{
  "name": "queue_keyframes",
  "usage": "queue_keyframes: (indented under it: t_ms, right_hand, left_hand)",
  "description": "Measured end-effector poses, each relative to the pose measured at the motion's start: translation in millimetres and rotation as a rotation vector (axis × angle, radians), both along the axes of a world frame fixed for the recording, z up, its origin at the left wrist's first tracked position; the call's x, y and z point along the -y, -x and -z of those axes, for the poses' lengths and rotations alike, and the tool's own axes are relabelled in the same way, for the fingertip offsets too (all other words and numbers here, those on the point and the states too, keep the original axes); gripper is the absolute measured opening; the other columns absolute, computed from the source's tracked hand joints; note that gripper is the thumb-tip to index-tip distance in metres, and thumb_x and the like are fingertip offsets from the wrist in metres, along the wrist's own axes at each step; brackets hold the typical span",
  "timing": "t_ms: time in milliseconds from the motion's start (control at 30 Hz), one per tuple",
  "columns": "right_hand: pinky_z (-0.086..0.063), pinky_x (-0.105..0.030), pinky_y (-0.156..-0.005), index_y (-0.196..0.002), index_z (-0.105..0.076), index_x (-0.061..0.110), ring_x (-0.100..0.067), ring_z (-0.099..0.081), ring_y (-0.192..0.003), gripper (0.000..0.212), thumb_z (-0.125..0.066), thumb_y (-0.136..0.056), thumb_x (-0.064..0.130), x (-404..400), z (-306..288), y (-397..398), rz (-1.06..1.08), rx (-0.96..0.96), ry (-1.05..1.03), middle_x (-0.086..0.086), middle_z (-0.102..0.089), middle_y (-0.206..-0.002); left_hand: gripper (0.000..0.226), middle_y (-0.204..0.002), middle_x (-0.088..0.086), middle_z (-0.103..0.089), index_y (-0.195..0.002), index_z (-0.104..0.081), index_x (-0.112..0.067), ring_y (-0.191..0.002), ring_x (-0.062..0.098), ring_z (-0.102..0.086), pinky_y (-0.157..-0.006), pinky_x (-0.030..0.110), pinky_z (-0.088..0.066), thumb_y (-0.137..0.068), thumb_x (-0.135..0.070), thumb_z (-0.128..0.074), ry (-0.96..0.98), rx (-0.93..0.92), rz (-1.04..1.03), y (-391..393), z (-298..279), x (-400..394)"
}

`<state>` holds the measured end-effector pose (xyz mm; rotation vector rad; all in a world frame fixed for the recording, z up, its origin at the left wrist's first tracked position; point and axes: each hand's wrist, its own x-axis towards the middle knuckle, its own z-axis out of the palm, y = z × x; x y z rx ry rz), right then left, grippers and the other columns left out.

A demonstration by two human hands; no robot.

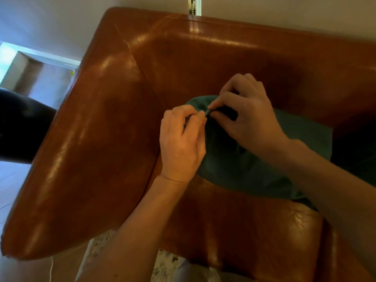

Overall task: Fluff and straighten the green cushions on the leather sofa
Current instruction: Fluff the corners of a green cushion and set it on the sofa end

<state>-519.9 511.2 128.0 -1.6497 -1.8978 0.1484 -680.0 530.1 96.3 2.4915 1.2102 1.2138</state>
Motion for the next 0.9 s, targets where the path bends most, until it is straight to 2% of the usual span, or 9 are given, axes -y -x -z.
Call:
queue_keyframes:
  t_ms: [67, 167, 233, 367, 433, 533, 667, 767, 900]
  right_hand:
    - [-0.041, -0.046, -0.069, -0.086, -0.070, 0.006, -0.028, -0.054, -0.082, 0.009, -0.071, -0.085, 0.014, 6.3, 9.3, 3.7, 0.059, -0.053, -0.086, -0.012, -0.057, -0.090]
    - [-0.044, -0.047, -0.062, -0.086, -0.072, 0.003, -0.026, -0.054, -0.074, 0.007, -0.071, -0.086, 0.010, 13.8, 15.9, 6.3, 0.111, -0.119, -0.158, -0.015, -0.057, -0.086]
    - [-0.046, -0.043, -0.060, -0.088, -0.072, 0.003, -0.025, -0.053, -0.071, 0.007, -0.071, -0.087, 0.010, 18.9, 18.7, 8.5, 0.128, -0.134, -0.170, -0.014, -0.056, -0.086]
    - [-0.048, -0.033, -0.060, -0.091, -0.073, 0.003, -0.020, -0.054, -0.071, 0.009, -0.069, -0.089, 0.011, 26.6, 21.2, 12.3, 0.173, -0.191, -0.158, -0.013, -0.057, -0.087]
    - [-0.046, -0.024, -0.063, -0.090, -0.073, 0.003, -0.014, -0.052, -0.074, 0.009, -0.068, -0.090, 0.011, 28.1, 20.9, 13.7, 0.182, -0.224, -0.172, -0.013, -0.058, -0.087]
    - [-0.044, -0.016, -0.065, -0.090, -0.072, 0.002, -0.011, -0.051, -0.075, 0.010, -0.067, -0.090, 0.010, 29.9, 21.9, 15.2, 0.180, -0.244, -0.171, -0.014, -0.058, -0.088]
    - [-0.047, -0.025, -0.063, -0.091, -0.072, 0.002, -0.014, -0.054, -0.076, 0.007, -0.068, -0.090, 0.007, 34.7, 27.1, 17.7, 0.208, -0.276, -0.169, -0.013, -0.058, -0.088]
    - [-0.047, -0.026, -0.062, -0.091, -0.072, 0.003, -0.013, -0.054, -0.077, 0.006, -0.068, -0.090, 0.007, 34.6, 27.4, 16.8, 0.216, -0.295, -0.177, -0.013, -0.058, -0.089]
    - [-0.045, -0.026, -0.063, -0.091, -0.070, 0.002, -0.013, -0.052, -0.074, 0.007, -0.066, -0.091, 0.008, 32.0, 25.8, 15.1, 0.190, -0.340, -0.140, -0.011, -0.056, -0.088]
  left_hand:
    - [0.011, -0.094, 0.014, -0.056, -0.094, -0.068, 0.002, -0.082, 0.021, -0.053, -0.069, 0.031, -0.048, -0.092, -0.008, -0.063, 0.100, 0.053, 0.014, -1.9, -3.1, 2.9]
    - [0.013, -0.096, 0.002, -0.051, -0.094, -0.067, -0.005, -0.083, 0.003, -0.051, -0.073, 0.013, -0.041, -0.095, -0.016, -0.060, 0.385, 0.273, -0.024, -0.8, -15.9, -0.9]
    - [0.010, -0.095, -0.002, -0.053, -0.094, -0.067, -0.013, -0.084, 0.000, -0.053, -0.075, 0.008, -0.039, -0.096, -0.017, -0.058, 0.536, 0.300, -0.059, 2.1, -24.8, -16.0]
    - [0.013, -0.101, -0.006, -0.052, -0.101, -0.067, -0.028, -0.095, 0.003, -0.050, -0.080, 0.003, -0.034, -0.089, -0.022, -0.068, 0.821, -0.123, 0.165, 6.3, -39.4, -60.5]
    - [0.017, -0.108, -0.007, -0.051, -0.104, -0.066, -0.032, -0.102, 0.005, -0.049, -0.084, 0.008, -0.036, -0.087, -0.029, -0.069, 0.864, -0.307, 0.271, 5.9, -43.7, -72.9]
    - [0.015, -0.108, -0.008, -0.052, -0.102, -0.067, -0.034, -0.104, 0.005, -0.050, -0.090, 0.016, -0.038, -0.088, -0.030, -0.069, 0.877, -0.397, 0.347, 4.3, -42.5, -76.9]
    - [0.008, -0.100, -0.012, -0.053, -0.091, -0.066, -0.027, -0.086, -0.007, -0.051, -0.073, 0.004, -0.039, -0.089, -0.020, -0.068, 0.967, -0.319, 0.418, 0.3, -34.8, -70.8]
    - [0.008, -0.103, -0.003, -0.054, -0.088, -0.065, -0.021, -0.087, 0.001, -0.054, -0.076, 0.010, -0.042, -0.090, -0.013, -0.066, 1.025, -0.241, 0.441, -1.7, -28.6, -67.6]
    - [0.015, -0.098, -0.008, -0.054, -0.081, -0.064, -0.025, -0.088, 0.001, -0.055, -0.080, 0.012, -0.044, -0.091, -0.013, -0.064, 1.109, -0.018, 0.395, 4.6, -25.5, -74.7]
